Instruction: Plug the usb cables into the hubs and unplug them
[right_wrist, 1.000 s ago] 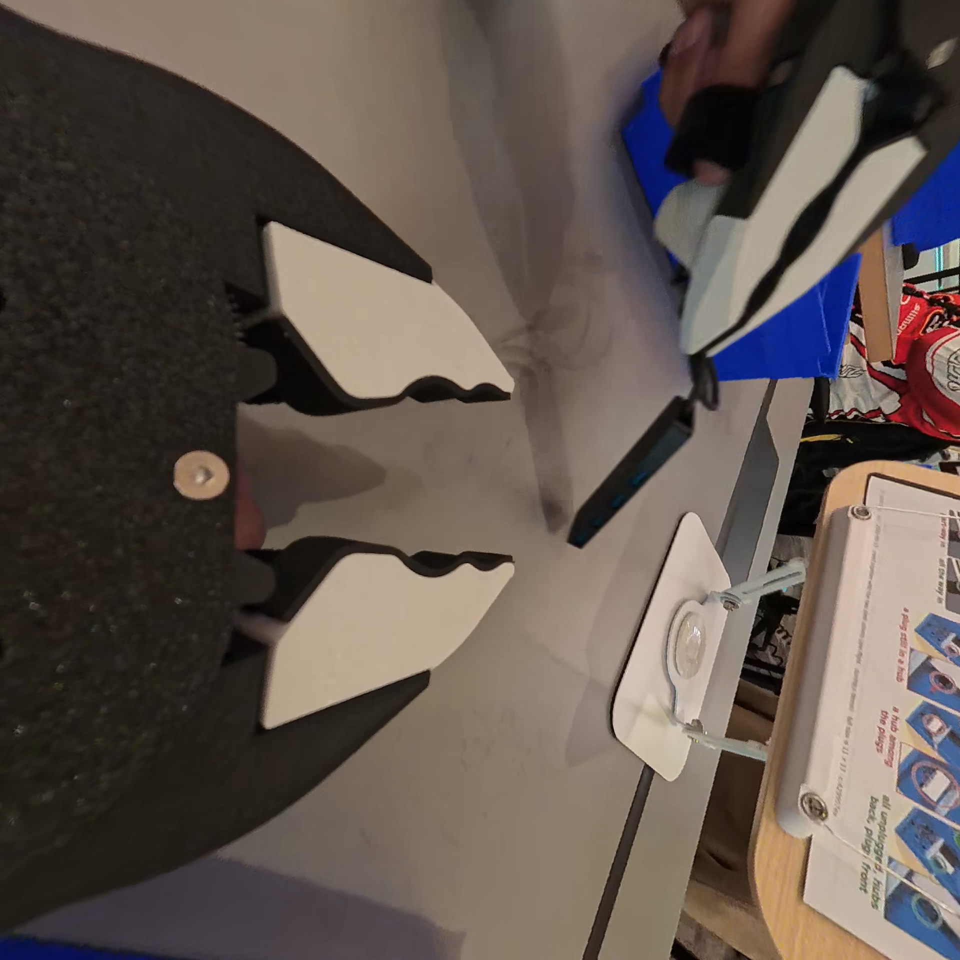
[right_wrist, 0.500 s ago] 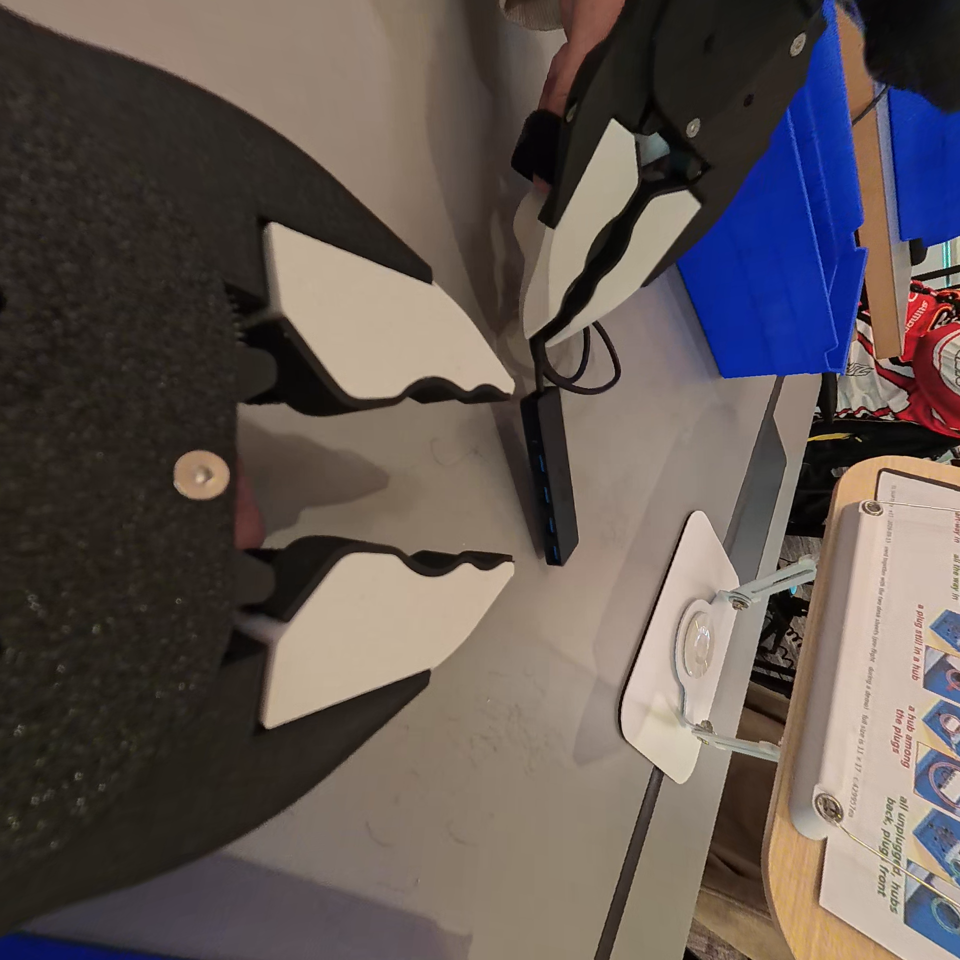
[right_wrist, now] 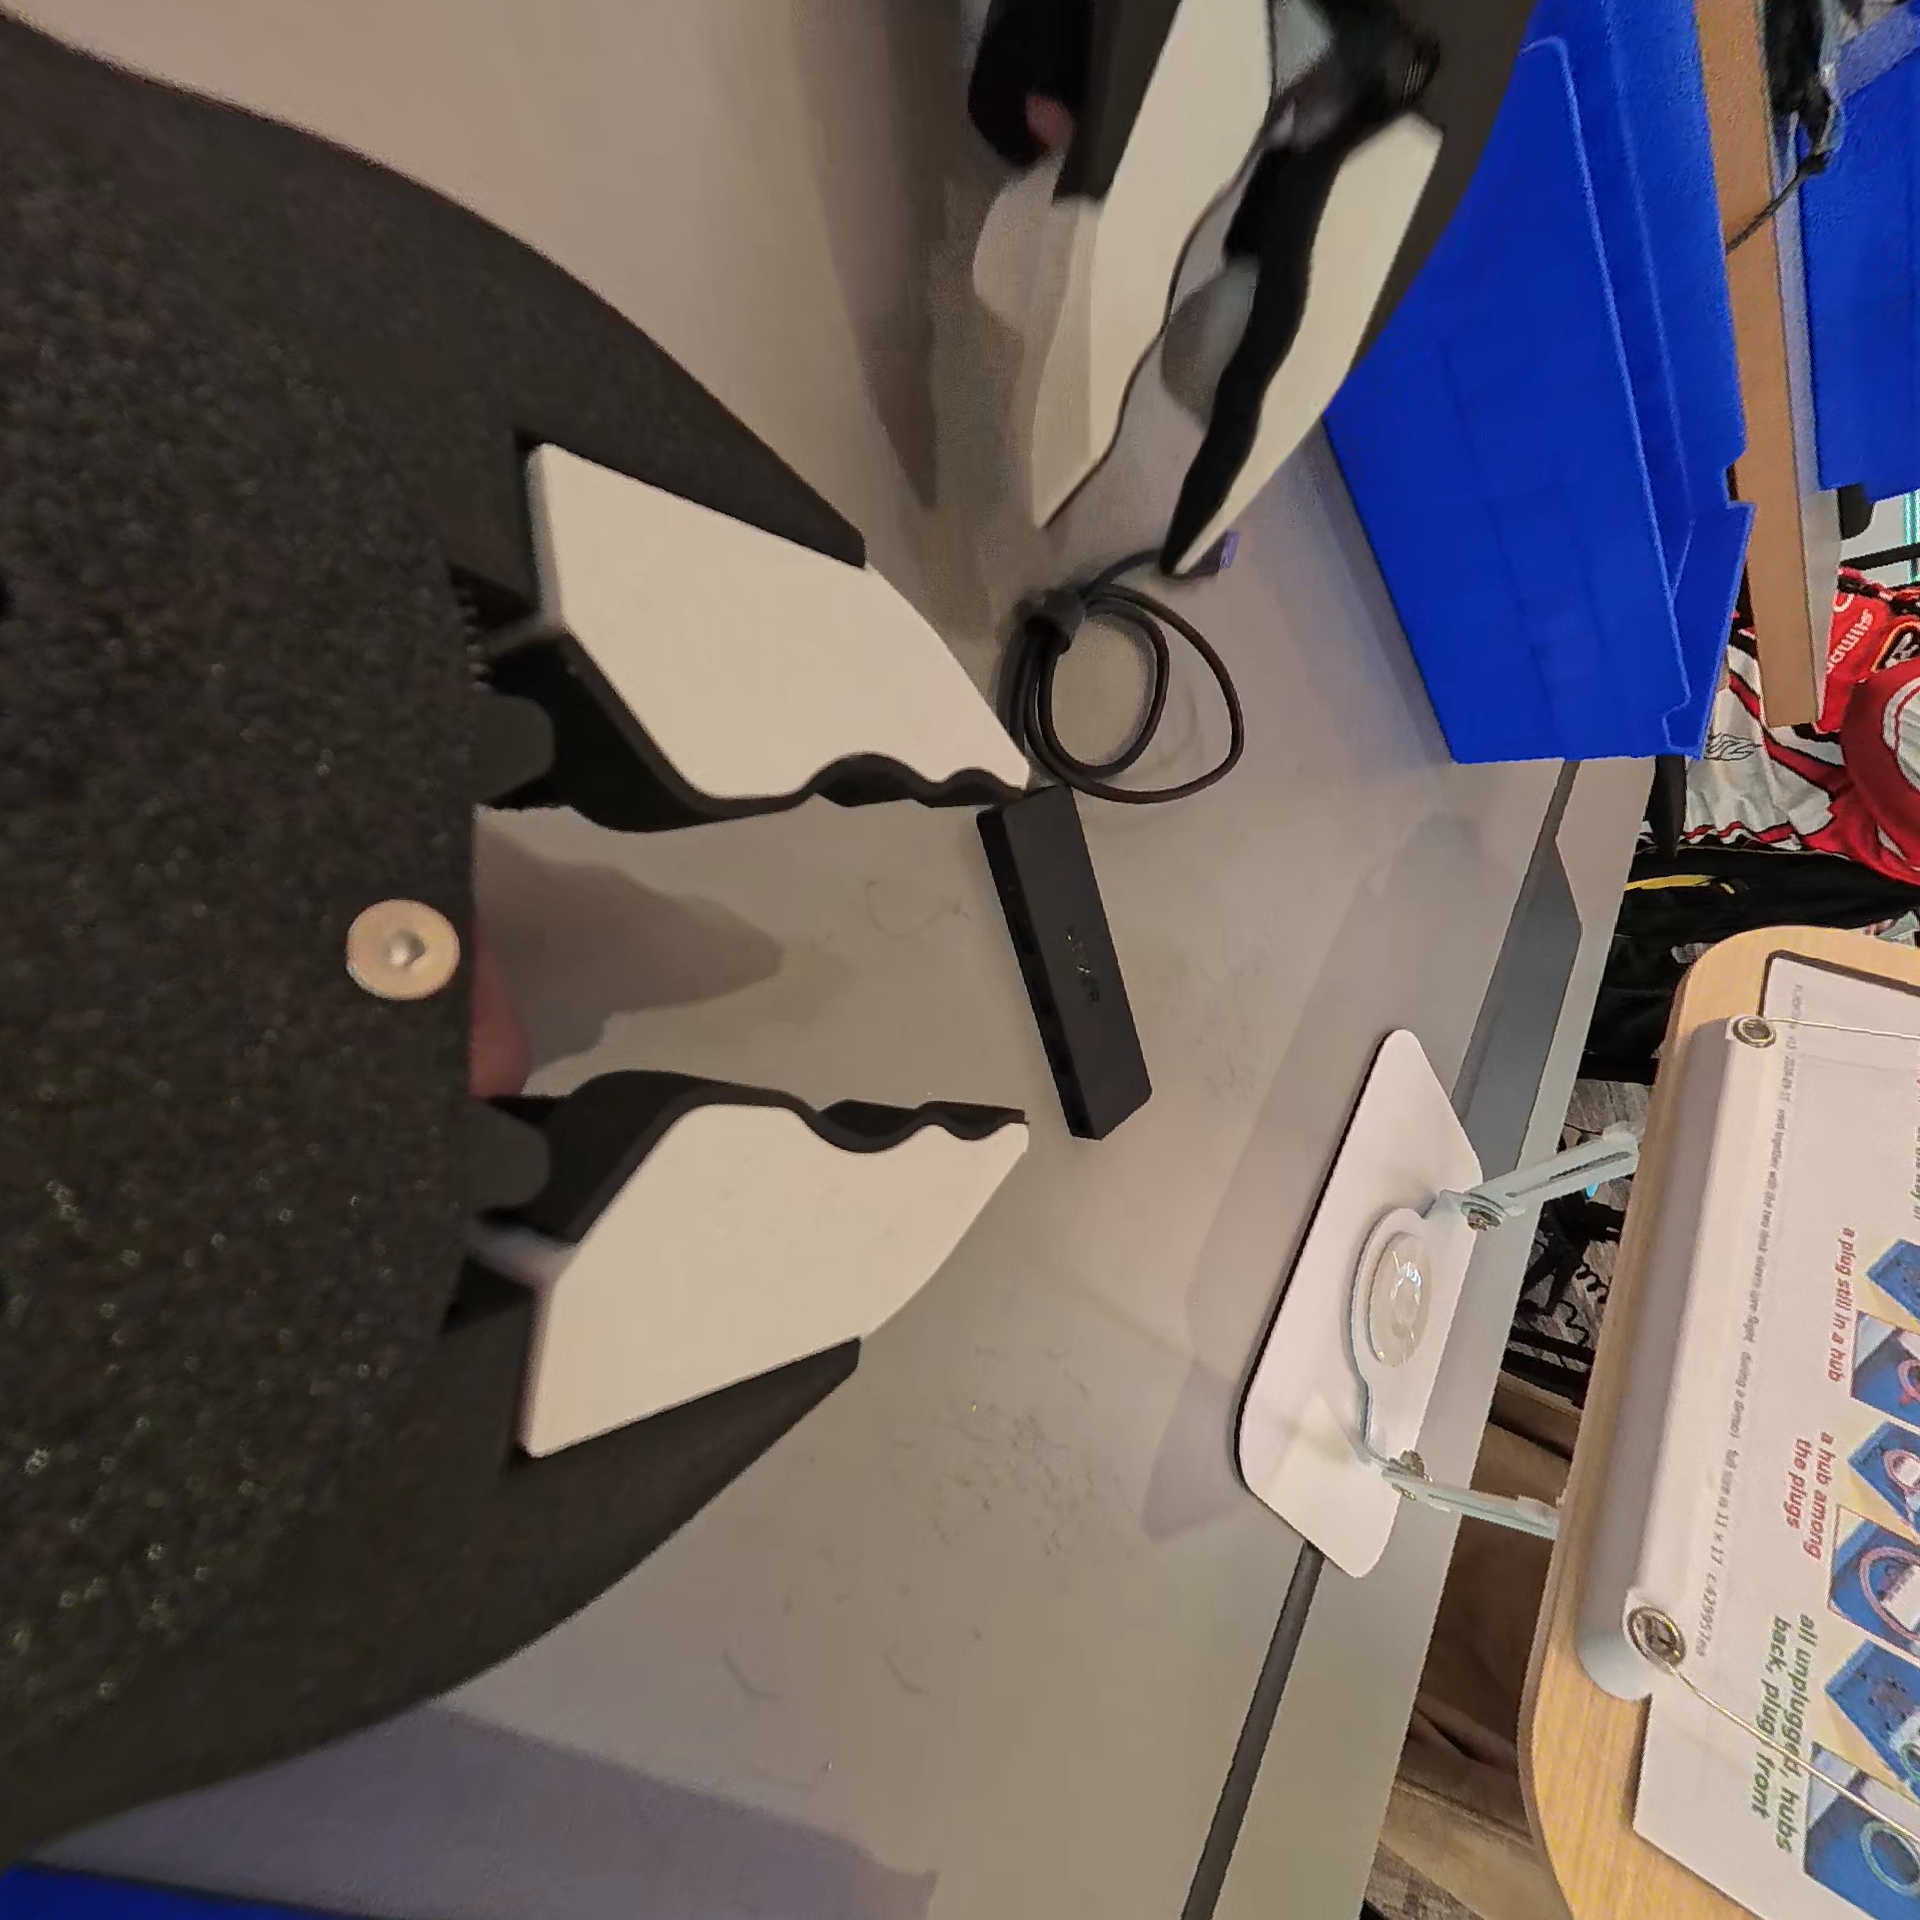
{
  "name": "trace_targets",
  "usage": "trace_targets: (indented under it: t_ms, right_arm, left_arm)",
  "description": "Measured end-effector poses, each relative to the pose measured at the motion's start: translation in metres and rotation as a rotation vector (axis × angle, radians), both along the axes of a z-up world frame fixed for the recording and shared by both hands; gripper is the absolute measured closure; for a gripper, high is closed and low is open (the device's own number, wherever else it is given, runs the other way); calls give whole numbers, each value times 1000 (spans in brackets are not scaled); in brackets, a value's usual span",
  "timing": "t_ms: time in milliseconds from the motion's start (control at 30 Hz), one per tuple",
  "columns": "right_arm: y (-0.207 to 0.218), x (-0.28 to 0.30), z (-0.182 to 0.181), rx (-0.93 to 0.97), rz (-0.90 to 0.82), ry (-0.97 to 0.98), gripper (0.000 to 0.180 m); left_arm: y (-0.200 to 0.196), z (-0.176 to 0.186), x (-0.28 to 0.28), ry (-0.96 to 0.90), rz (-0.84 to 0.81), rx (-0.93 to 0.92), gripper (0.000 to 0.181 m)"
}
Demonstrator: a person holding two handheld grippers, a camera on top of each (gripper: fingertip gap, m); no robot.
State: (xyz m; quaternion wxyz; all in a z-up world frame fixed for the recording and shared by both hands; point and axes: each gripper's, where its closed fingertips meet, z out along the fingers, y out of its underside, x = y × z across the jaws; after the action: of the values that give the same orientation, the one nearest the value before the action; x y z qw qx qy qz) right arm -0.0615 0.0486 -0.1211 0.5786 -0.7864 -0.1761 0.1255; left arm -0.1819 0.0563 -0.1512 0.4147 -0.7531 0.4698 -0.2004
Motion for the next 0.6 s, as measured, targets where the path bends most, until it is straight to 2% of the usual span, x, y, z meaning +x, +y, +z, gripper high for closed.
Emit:
trace_targets:
  t_ms: [267, 433, 600]
  right_arm:
    - [1, -2, -3, -17, 8, -14, 125]
    - [3, -5, -8, -51, 25, -25, 125]
    - [3, -7, -11, -69, 39, -35, 124]
  left_arm:
    - [-13, 21, -84, -213, 307, 68, 132]
    - [-13, 24, -105, -277, 365, 51, 133]
    - [-12, 20, -114, -247, 382, 41, 132]
